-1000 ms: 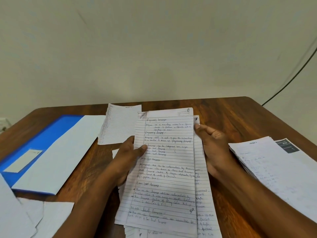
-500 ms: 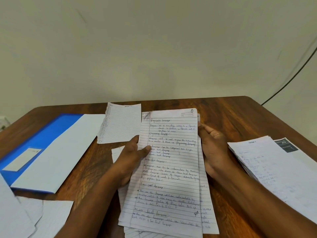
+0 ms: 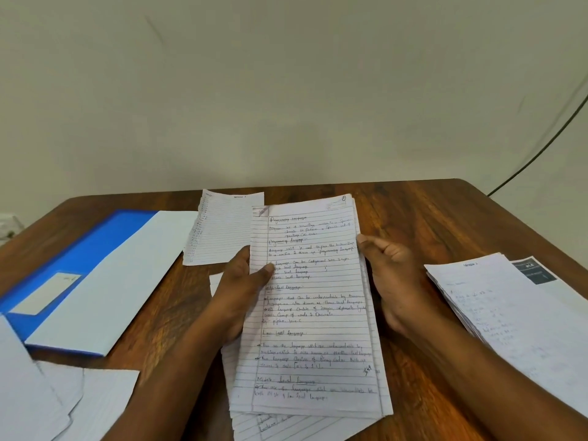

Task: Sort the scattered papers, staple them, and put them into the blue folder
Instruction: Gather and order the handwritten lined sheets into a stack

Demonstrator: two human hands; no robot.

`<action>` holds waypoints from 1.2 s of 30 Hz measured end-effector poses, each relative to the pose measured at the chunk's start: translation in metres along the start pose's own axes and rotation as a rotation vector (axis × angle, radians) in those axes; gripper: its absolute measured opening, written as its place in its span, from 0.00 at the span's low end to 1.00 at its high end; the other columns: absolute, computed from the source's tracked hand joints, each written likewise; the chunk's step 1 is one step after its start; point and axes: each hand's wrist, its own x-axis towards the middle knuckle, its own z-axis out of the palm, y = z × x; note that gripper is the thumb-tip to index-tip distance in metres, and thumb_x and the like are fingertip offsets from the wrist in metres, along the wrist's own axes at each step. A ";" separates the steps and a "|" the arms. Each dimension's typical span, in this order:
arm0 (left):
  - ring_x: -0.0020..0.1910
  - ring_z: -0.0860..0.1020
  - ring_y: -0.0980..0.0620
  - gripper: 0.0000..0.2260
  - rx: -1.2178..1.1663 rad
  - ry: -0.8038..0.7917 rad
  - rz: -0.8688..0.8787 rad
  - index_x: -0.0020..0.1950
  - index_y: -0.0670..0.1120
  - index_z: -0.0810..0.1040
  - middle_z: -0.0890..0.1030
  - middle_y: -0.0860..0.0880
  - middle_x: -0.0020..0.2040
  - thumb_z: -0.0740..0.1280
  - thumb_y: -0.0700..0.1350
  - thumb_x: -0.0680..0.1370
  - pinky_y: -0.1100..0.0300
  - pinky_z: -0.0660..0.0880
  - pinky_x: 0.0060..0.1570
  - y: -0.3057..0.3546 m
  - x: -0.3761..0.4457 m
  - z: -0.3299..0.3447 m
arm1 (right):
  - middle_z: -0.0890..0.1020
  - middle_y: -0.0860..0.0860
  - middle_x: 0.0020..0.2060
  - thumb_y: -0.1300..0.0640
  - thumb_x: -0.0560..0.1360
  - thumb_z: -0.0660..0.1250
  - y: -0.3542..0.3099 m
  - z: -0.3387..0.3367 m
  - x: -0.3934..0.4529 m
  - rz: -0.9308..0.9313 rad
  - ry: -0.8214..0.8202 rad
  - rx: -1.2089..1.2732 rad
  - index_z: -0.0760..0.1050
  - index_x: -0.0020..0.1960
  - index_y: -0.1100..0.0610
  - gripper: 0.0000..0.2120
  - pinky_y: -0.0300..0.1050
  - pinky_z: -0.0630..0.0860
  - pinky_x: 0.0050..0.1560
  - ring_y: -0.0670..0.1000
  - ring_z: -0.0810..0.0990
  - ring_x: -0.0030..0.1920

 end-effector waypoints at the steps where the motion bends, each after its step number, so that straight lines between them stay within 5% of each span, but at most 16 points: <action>1: 0.64 0.84 0.47 0.16 0.002 0.005 0.000 0.71 0.46 0.76 0.85 0.48 0.64 0.65 0.34 0.84 0.47 0.79 0.64 0.000 0.000 0.001 | 0.89 0.49 0.51 0.58 0.84 0.65 0.000 0.000 -0.001 -0.003 -0.012 0.002 0.84 0.59 0.58 0.10 0.39 0.83 0.48 0.48 0.88 0.52; 4: 0.64 0.83 0.48 0.16 0.012 0.018 -0.004 0.70 0.46 0.76 0.85 0.49 0.64 0.65 0.34 0.84 0.46 0.79 0.65 -0.001 0.001 0.002 | 0.89 0.49 0.51 0.58 0.85 0.63 0.000 0.003 -0.002 0.010 -0.038 0.011 0.85 0.58 0.57 0.11 0.36 0.82 0.46 0.47 0.87 0.52; 10: 0.65 0.83 0.48 0.17 0.025 0.045 0.004 0.71 0.47 0.75 0.85 0.49 0.65 0.65 0.34 0.84 0.42 0.78 0.68 -0.004 0.002 0.004 | 0.88 0.48 0.51 0.47 0.87 0.56 0.007 0.004 -0.004 0.020 -0.046 -0.095 0.83 0.56 0.53 0.18 0.47 0.82 0.54 0.49 0.87 0.53; 13: 0.65 0.83 0.48 0.17 0.022 0.053 0.012 0.71 0.47 0.75 0.85 0.50 0.65 0.65 0.34 0.84 0.42 0.77 0.69 -0.006 0.002 0.006 | 0.88 0.46 0.55 0.49 0.87 0.57 0.013 0.007 -0.007 -0.002 -0.106 -0.130 0.82 0.61 0.52 0.15 0.51 0.81 0.60 0.48 0.86 0.57; 17: 0.66 0.83 0.48 0.17 0.017 0.040 0.020 0.71 0.48 0.75 0.85 0.50 0.65 0.64 0.34 0.85 0.43 0.77 0.69 -0.006 0.001 0.008 | 0.86 0.40 0.57 0.53 0.87 0.59 0.020 0.009 -0.008 -0.026 -0.146 -0.180 0.78 0.63 0.48 0.10 0.45 0.80 0.60 0.42 0.84 0.58; 24: 0.66 0.82 0.48 0.19 0.084 0.026 0.020 0.74 0.49 0.74 0.84 0.51 0.66 0.66 0.35 0.84 0.41 0.77 0.69 -0.007 -0.003 0.011 | 0.86 0.43 0.58 0.57 0.87 0.59 0.022 0.008 -0.006 -0.012 -0.132 -0.166 0.77 0.65 0.51 0.11 0.46 0.80 0.60 0.44 0.85 0.59; 36: 0.66 0.82 0.46 0.17 0.118 -0.017 0.026 0.72 0.49 0.75 0.84 0.49 0.66 0.65 0.36 0.85 0.40 0.77 0.68 -0.006 -0.007 0.008 | 0.88 0.49 0.54 0.55 0.86 0.62 0.026 0.005 -0.001 -0.018 -0.068 -0.217 0.79 0.60 0.54 0.09 0.62 0.81 0.61 0.54 0.86 0.56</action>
